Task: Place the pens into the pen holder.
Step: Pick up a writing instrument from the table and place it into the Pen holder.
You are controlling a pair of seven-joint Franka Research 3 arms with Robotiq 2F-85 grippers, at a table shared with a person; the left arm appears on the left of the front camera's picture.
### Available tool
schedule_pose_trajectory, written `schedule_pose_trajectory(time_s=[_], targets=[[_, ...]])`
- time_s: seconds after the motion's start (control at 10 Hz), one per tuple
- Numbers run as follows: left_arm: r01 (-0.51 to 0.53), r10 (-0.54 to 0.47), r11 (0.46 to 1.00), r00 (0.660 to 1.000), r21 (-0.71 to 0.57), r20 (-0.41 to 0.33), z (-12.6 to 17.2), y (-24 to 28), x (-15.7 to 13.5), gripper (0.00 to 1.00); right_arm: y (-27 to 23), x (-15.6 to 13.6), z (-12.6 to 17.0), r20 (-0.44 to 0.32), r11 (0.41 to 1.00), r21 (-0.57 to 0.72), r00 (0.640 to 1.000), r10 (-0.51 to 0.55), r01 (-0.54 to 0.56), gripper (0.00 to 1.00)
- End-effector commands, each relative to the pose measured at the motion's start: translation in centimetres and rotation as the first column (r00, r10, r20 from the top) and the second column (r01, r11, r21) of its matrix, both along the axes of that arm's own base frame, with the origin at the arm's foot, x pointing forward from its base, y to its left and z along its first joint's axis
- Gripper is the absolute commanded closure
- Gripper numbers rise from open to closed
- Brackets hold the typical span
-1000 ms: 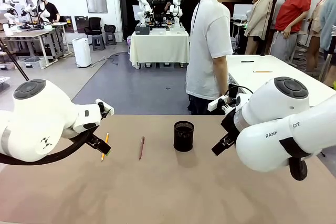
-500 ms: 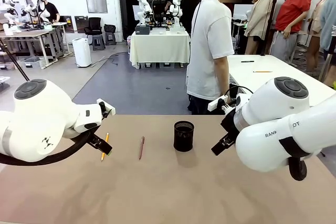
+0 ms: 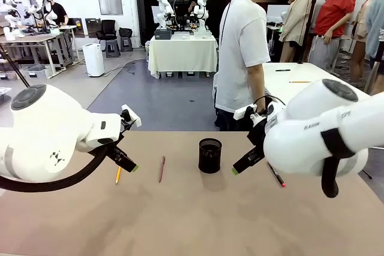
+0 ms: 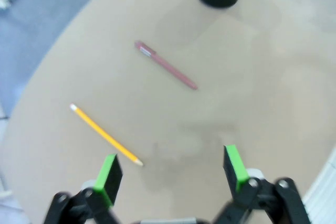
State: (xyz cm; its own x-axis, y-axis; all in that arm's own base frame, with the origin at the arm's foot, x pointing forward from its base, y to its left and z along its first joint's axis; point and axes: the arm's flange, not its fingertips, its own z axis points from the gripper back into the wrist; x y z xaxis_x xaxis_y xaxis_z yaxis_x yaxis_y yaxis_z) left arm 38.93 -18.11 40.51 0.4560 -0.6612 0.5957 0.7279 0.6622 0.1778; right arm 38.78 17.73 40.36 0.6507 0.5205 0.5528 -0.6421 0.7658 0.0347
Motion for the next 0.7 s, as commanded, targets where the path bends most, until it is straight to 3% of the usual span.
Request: schedule_pose_trajectory(time_s=[0.0, 0.4, 0.6], targets=[[0.134, -0.132, 0.989, 0.991, -0.058, 0.026, -1.5, 5.3, -5.3, 0.00, -2.1, 1.6, 2.6, -0.003, 0.997, 0.054, 0.998, 0.059, -0.059, 0.00], [0.286, -0.276, 0.953, 0.955, -0.097, 0.110, -2.6, 7.5, -9.0, 0.00, -5.4, 3.0, 5.9, -0.034, 0.976, 0.135, 0.984, 0.178, -0.172, 0.00], [0.309, -0.288, 0.937, 0.947, -0.163, 0.141, -3.9, 9.0, -11.5, 0.00, -7.3, 3.4, 6.8, -0.024, 0.974, 0.117, 0.980, 0.196, -0.192, 0.00]])
